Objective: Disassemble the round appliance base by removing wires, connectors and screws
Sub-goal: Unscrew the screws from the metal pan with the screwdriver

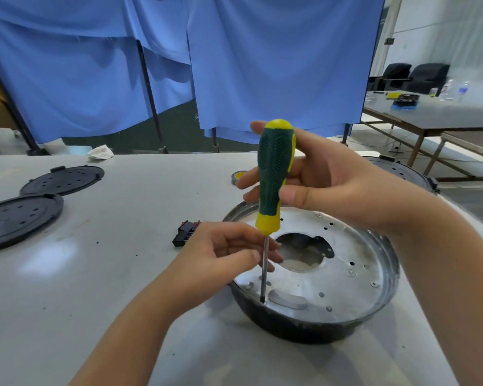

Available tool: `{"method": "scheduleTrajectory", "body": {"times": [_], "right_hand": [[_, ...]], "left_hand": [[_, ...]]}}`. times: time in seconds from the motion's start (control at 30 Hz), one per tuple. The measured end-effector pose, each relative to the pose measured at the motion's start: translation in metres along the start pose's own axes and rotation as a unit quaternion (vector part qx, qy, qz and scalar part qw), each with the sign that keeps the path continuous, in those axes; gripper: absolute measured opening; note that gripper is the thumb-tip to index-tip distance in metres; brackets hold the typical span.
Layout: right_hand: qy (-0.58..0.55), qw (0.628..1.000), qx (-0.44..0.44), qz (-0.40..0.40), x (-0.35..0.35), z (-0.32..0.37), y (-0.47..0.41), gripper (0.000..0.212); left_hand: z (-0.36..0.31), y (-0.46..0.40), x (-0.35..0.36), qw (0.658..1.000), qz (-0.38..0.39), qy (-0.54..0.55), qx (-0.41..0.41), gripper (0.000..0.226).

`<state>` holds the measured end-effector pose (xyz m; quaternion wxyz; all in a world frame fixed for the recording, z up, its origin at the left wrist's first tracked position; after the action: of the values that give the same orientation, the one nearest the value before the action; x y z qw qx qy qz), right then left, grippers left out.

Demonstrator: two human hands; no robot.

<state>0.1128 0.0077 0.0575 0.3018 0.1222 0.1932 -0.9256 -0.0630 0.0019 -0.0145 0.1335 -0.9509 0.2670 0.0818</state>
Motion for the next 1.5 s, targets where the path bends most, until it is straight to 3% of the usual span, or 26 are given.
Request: {"method": "scheduleTrajectory", "body": {"times": [0.13,0.27,0.4,0.53,0.7,0.8,0.93,1.13,1.33,1.5], "right_hand": [[-0.025,1.0,0.006,0.005,-0.002,-0.005,0.0,0.069],[0.021,0.999,0.034,-0.03,-0.003,-0.005,0.0,0.072],[0.118,0.988,0.045,-0.083,0.002,-0.002,-0.004,0.056],[0.11,0.989,0.032,-0.092,0.003,-0.001,-0.005,0.054],[0.107,0.988,0.016,-0.108,0.004,-0.001,-0.005,0.056],[0.044,0.995,0.012,-0.083,0.003,-0.001,-0.003,0.05],[-0.027,0.999,0.01,-0.029,0.006,0.0,0.0,0.058],[-0.047,0.999,0.022,0.009,0.006,-0.003,0.001,0.059],[0.128,0.989,0.056,-0.055,0.011,0.003,-0.003,0.049],[0.122,0.988,0.052,-0.077,0.013,0.003,-0.004,0.055]], "left_hand": [[-0.001,0.001,0.0,0.999,0.034,0.011,-0.017,0.017],[-0.001,0.0,0.003,1.0,0.005,0.016,-0.024,0.016],[-0.004,-0.001,0.002,0.998,-0.049,-0.031,-0.003,0.018],[-0.004,-0.003,0.002,0.995,-0.083,-0.057,0.01,0.03],[0.001,-0.005,0.007,0.994,-0.084,-0.067,0.012,0.022],[0.002,-0.004,0.006,0.997,-0.058,-0.051,0.004,0.022],[-0.002,0.001,0.004,1.0,0.014,-0.02,-0.016,0.014],[-0.004,0.003,0.004,1.0,-0.013,-0.007,-0.013,0.018],[-0.004,0.0,0.007,0.993,-0.097,-0.06,0.021,0.02],[-0.002,-0.002,0.009,0.993,-0.099,-0.061,0.025,0.031]]}}
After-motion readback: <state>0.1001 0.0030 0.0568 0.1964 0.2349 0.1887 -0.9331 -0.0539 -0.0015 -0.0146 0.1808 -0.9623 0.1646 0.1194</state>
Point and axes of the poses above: each hand's wrist, its own y-axis away from the middle knuckle, its own x-axis out of the palm, z = x × y, the point moved 2 cm from there along -y, towards the middle knuckle, and after that the axes turned 2 degrees about z, right-handed, at the moved point
